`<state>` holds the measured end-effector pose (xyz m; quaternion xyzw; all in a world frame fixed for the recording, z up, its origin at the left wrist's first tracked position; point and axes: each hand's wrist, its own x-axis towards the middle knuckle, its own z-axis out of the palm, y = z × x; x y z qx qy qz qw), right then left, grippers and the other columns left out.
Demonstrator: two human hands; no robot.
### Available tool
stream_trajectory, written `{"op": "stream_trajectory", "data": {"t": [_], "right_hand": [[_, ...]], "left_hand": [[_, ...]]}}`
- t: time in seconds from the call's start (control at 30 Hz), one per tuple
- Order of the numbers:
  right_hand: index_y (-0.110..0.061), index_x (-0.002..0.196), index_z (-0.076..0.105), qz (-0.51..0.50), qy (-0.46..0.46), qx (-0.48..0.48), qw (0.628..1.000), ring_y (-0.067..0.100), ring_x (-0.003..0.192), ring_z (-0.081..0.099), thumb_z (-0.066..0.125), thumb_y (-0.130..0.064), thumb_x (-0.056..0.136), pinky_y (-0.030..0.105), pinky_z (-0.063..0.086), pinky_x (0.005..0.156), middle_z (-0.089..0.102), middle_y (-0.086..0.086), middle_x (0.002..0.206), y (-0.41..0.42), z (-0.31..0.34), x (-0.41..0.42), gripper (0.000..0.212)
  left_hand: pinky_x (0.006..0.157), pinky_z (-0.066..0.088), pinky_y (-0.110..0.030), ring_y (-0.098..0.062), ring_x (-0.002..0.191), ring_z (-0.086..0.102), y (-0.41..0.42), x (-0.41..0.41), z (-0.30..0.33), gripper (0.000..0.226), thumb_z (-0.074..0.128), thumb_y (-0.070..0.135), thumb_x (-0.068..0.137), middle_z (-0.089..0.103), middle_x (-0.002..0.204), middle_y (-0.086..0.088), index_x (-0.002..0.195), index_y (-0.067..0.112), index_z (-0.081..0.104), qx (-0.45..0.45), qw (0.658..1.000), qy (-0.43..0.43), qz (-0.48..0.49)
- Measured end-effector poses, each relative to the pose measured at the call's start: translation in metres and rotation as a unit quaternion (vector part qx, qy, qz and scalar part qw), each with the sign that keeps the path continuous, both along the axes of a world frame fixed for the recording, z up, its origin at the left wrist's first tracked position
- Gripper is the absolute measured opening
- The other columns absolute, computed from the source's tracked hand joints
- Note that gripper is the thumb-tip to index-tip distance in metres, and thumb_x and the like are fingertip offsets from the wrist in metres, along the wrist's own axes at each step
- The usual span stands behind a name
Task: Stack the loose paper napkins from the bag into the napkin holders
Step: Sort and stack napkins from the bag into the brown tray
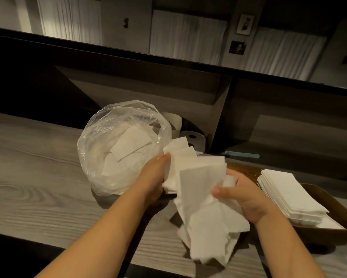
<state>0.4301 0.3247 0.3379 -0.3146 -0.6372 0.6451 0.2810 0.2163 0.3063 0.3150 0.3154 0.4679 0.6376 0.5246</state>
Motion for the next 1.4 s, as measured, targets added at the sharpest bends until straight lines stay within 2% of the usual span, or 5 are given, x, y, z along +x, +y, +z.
{"op": "stream_trajectory", "data": {"t": [0.43, 0.7, 1.07, 1.23, 1.4], "right_hand": [[-0.015, 0.113, 0.066, -0.146, 0.005, 0.05, 0.988, 0.028, 0.098, 0.071, 0.085, -0.025, 0.068, 0.048, 0.055, 0.083, 0.074, 0.006, 0.105, 0.002, -0.003, -0.006, 0.049], [-0.021, 0.097, 0.077, -0.006, 0.058, 0.013, 0.998, 0.035, 0.098, 0.07, 0.098, -0.036, 0.037, 0.039, 0.06, 0.069, 0.072, 0.016, 0.108, -0.004, 0.002, 0.007, 0.065], [-0.017, 0.104, 0.069, -0.07, -0.168, 0.065, 0.981, 0.013, 0.093, 0.072, 0.071, -0.014, 0.083, 0.03, 0.057, 0.083, 0.076, -0.004, 0.096, -0.006, 0.006, -0.004, 0.021], [-0.02, 0.101, 0.069, -0.053, -0.185, 0.057, 0.98, 0.006, 0.089, 0.071, 0.068, -0.012, 0.086, 0.02, 0.054, 0.073, 0.076, -0.01, 0.091, -0.007, 0.006, -0.006, 0.017], [-0.021, 0.102, 0.069, -0.03, -0.203, 0.055, 0.977, 0.006, 0.09, 0.072, 0.068, -0.013, 0.087, 0.016, 0.054, 0.067, 0.076, -0.01, 0.094, -0.007, 0.006, -0.007, 0.017]], "left_hand": [[0.081, 0.055, -0.041, -0.027, 0.092, 0.07, -0.002, -0.002, 0.0, 0.021, 0.049, 0.022, 0.1, 0.075, 0.095, -0.011, 0.106, 0.01, 0.066, -0.001, 0.993, -0.114, -0.035], [0.067, 0.056, -0.032, -0.021, 0.076, 0.073, -0.004, -0.013, -0.005, 0.018, 0.056, 0.015, 0.097, 0.076, 0.089, -0.009, 0.102, 0.005, 0.07, -0.091, 0.977, 0.081, -0.173], [0.102, 0.046, -0.045, -0.03, 0.102, 0.066, -0.002, -0.028, -0.011, 0.031, 0.063, 0.039, 0.089, 0.072, 0.111, -0.013, 0.1, 0.013, 0.076, -0.147, 0.96, 0.061, -0.229], [0.07, 0.055, -0.034, -0.024, 0.078, 0.072, 0.001, -0.022, -0.011, 0.02, 0.056, 0.017, 0.096, 0.075, 0.093, -0.011, 0.103, 0.006, 0.071, -0.121, 0.975, 0.079, -0.168], [0.073, 0.054, -0.034, -0.023, 0.084, 0.073, 0.0, -0.018, -0.007, 0.043, 0.053, 0.046, 0.097, 0.075, 0.101, -0.009, 0.115, 0.01, 0.069, -0.112, 0.98, 0.028, -0.162]]}}
